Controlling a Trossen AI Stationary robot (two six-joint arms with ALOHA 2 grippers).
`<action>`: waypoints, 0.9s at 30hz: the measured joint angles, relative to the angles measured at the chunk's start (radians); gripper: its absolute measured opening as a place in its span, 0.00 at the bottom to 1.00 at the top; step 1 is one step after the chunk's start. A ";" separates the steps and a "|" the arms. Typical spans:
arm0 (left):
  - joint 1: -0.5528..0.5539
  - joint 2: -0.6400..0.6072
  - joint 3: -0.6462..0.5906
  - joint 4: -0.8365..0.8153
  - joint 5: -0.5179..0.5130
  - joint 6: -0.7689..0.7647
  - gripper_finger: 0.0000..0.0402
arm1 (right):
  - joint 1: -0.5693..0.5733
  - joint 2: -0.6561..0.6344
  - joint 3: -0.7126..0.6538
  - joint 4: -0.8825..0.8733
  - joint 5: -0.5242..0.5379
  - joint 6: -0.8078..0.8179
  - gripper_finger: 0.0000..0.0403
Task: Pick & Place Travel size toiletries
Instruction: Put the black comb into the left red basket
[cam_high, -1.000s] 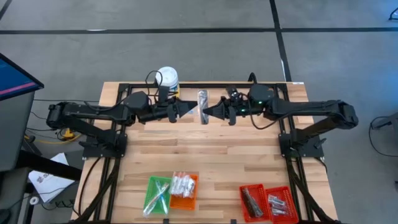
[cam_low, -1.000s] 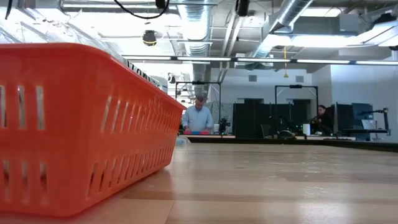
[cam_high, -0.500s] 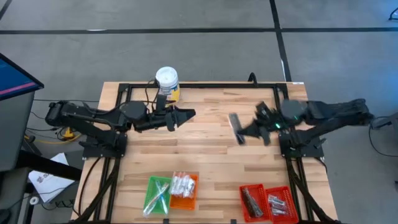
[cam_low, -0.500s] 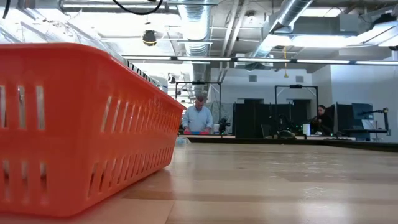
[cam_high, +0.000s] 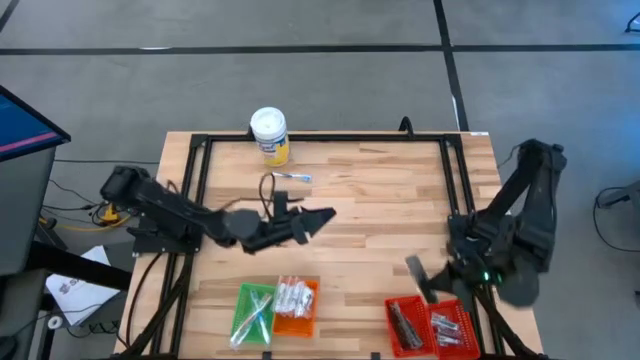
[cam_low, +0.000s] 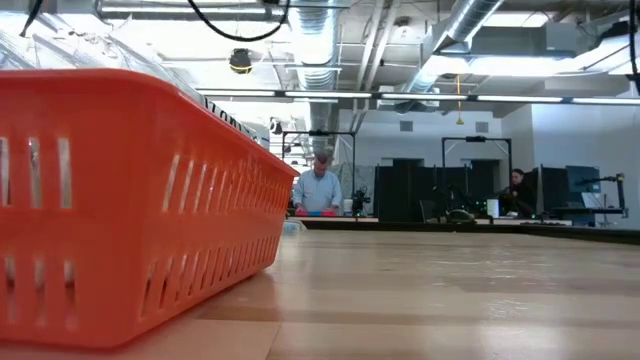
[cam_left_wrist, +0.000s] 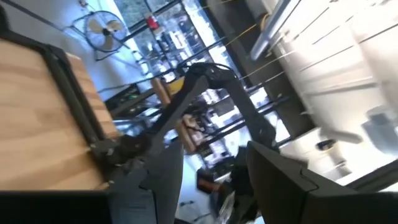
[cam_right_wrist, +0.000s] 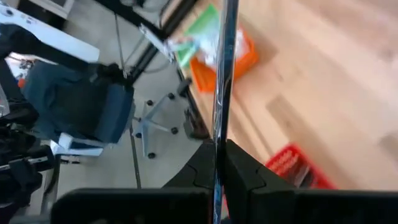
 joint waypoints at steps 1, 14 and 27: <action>-0.008 0.029 0.000 0.051 -0.007 0.000 0.42 | 0.020 0.031 0.000 0.001 0.006 0.041 0.01; -0.087 0.234 0.100 0.227 -0.043 -0.029 0.42 | 0.099 0.391 0.000 0.047 -0.113 0.382 0.02; -0.139 0.226 0.109 0.239 -0.094 0.009 0.43 | 0.061 0.544 -0.001 0.125 -0.204 0.420 0.02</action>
